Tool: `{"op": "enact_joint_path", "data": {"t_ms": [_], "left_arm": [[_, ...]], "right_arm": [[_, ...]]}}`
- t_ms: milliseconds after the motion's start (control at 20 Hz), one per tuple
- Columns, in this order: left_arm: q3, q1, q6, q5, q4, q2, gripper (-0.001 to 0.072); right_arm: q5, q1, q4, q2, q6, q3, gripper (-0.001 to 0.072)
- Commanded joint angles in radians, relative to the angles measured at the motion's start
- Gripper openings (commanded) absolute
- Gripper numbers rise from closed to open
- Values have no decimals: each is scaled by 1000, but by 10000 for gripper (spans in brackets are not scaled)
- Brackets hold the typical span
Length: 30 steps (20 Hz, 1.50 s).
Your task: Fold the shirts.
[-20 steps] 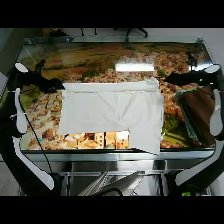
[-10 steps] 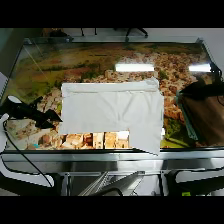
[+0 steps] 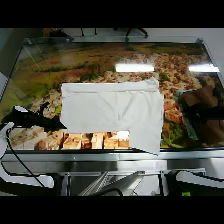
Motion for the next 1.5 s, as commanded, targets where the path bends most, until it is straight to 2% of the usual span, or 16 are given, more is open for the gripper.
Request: {"op": "enact_joint_path", "data": {"t_ms": [0, 250, 450, 500, 550, 650, 700, 750, 800, 900, 1000, 1100, 1250, 1450], "left_arm": [[43, -8, 15, -11, -24, 3, 15], [51, -5, 14, -20, -16, 3, 14], [51, -5, 14, -21, -16, 3, 14], [51, -5, 14, -22, -16, 3, 14], [51, -5, 14, -25, -16, 3, 14], [51, -5, 14, -36, -15, 3, 14], [51, -5, 14, -44, -15, 3, 14], [51, -5, 14, -54, -15, 3, 14], [51, -5, 14, -62, -15, 3, 14], [51, -5, -7, -80, 39, 4, 13], [16, 1, -39, -90, 126, 18, 13], [-68, 38, -42, -71, 135, 69, 13], [-174, 137, -128, -59, 187, 172, 13], [-227, 229, -168, -95, 220, 259, 13]], "right_arm": [[-77, -5, -29, 31, 0, -173, 435], [-285, 122, 55, 21, -35, -389, 434], [-368, 260, 58, -7, -32, -412, 433], [-381, 278, 64, -15, -30, -411, 412], [-387, 290, 69, -20, -30, -411, 341], [-375, 302, 83, -21, -44, -410, 342], [-348, 301, 110, -19, -68, -409, 282], [-319, 299, 145, -13, -92, -409, 94], [-296, 299, 168, -1, -94, -409, 19], [-263, 299, 154, 33, -87, -409, 17], [-260, 299, 61, 74, -2, -417, 17], [-261, 299, -25, 133, 96, -449, 17], [-255, 279, -190, 239, 284, -477, 16], [-203, 270, -243, 357, 357, -476, 16]]}}
